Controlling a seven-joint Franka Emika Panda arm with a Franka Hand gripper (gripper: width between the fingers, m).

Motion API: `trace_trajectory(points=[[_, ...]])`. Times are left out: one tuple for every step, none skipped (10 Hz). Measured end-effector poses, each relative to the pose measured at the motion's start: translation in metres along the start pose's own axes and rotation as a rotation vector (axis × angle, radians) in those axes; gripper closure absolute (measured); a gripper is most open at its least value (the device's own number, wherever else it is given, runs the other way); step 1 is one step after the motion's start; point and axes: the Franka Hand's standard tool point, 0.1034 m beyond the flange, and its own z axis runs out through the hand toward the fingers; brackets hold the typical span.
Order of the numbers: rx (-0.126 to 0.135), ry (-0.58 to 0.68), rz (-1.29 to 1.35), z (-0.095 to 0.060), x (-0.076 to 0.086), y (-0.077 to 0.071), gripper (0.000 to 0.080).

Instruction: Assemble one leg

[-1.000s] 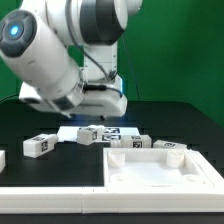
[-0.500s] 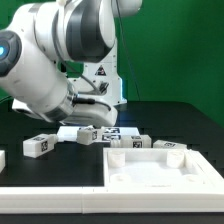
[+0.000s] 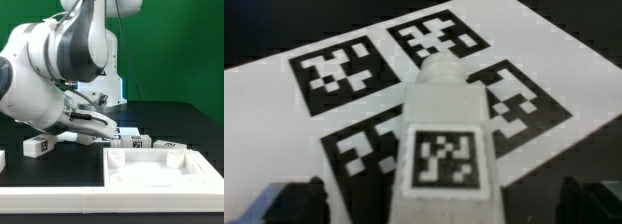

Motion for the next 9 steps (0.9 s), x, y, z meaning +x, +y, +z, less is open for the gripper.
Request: trace_trajectory(points=[[0.001,0.003,-0.001,-0.001,0.001,0.0,0.0151],[0.001,0.002,-0.001,-0.001,0.001,0.001,0.0151],[0.0,0.002,-0.002,-0.001,0.001,0.0,0.0249],[0.0,0.002,-0.002,-0.001,0.001,0.0,0.0249],[0.0,0.002,-0.002,-0.001,0.001,0.0,0.0433],[-0.004,0.005,-0.005,-0.002,0.0,0.0,0.0515],[-0.016,0.026,-0.027,-0.013,-0.006,-0.006,0.0515],[-0.018,0.028,-0.053,-0.028,-0.02,-0.015,0.0515],[-0.016,0.055,-0.076,-0.045,-0.033,-0.025,0.0515]])
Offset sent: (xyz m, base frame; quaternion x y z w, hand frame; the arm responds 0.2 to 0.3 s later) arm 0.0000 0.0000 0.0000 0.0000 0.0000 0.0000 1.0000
